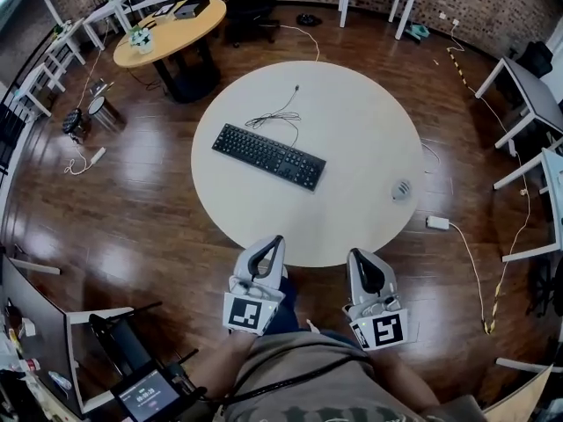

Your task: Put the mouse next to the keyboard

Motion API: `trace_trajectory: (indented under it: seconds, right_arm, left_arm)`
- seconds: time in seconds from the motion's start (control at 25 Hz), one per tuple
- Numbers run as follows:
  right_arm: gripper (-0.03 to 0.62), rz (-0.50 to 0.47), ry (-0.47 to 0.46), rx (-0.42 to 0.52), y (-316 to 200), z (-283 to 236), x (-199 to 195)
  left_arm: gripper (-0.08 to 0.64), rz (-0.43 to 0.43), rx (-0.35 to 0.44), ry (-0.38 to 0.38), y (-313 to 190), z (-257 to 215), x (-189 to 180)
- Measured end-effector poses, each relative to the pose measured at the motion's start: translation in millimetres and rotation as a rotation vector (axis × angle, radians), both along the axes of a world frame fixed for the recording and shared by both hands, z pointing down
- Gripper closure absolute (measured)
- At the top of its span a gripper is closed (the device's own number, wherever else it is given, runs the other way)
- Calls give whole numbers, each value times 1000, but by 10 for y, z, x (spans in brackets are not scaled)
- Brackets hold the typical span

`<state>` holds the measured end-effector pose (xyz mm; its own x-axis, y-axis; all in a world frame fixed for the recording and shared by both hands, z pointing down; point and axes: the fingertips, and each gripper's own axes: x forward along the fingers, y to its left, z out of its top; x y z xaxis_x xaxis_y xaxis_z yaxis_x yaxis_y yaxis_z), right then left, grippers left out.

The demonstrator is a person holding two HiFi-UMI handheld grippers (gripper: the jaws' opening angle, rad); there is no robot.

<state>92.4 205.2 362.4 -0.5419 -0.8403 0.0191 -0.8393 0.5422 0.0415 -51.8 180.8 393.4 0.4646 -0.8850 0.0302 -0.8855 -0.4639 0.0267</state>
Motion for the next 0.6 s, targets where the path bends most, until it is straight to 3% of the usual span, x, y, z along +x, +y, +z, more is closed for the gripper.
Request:
trace_trajectory:
  seconds: [0.28, 0.6]
  right_arm:
    - [588, -36, -5, 32, 636, 48, 106]
    - [588, -49, -30, -16, 1472, 176, 314]
  left_arm:
    - [560, -26, 29, 4, 589, 62, 137]
    - [560, -15, -2, -14, 1581, 176, 410]
